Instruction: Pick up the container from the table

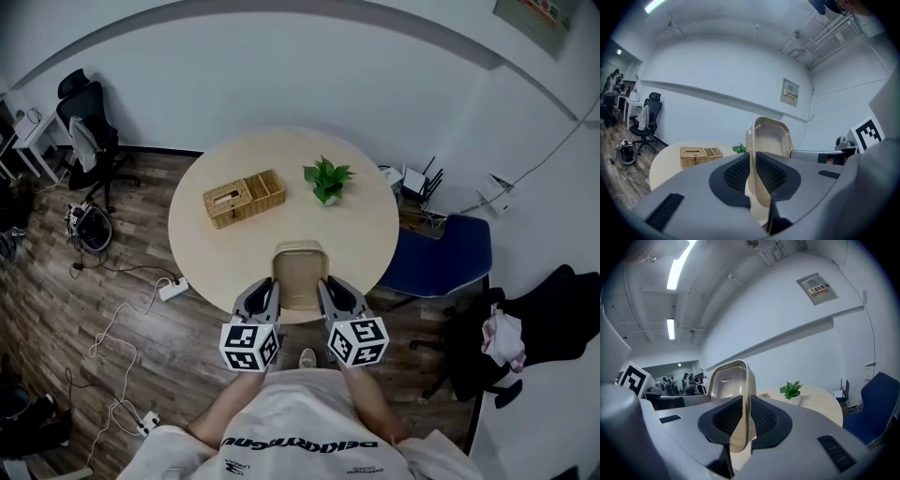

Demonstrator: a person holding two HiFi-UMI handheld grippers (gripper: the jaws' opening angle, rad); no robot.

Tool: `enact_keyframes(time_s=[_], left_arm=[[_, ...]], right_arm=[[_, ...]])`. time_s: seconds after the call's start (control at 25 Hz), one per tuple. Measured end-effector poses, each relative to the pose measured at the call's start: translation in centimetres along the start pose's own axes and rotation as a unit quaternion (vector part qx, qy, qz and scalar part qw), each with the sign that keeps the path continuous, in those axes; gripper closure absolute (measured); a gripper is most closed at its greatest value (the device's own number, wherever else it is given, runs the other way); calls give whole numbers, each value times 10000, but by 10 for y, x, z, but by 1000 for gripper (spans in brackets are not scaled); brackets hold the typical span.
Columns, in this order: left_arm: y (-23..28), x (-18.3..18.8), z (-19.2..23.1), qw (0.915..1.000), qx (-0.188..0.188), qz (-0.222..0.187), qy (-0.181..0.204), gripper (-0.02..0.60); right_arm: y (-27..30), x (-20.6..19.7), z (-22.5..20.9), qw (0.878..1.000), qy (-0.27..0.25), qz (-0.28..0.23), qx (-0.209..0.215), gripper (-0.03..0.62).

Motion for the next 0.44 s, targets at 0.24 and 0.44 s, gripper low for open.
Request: enact_keyframes(time_s=[0.24, 0.44], left_arm=[[0, -2, -1, 10000, 3, 22, 11, 527], [5, -3, 0, 10000, 13, 25, 26, 528]], right_arm=[[0, -3, -2, 10000, 46, 40, -10, 507], [4, -4, -6, 10000, 65, 52, 9, 507]])
Point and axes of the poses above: the fingertips, and each gripper's own axes: y forward along the fingers, z to its left, x out of its top, the point moved 9 cm from there along -y, backward along the fingers, and after that the axes turned 5 degrees about y, right-handed, at the moved point
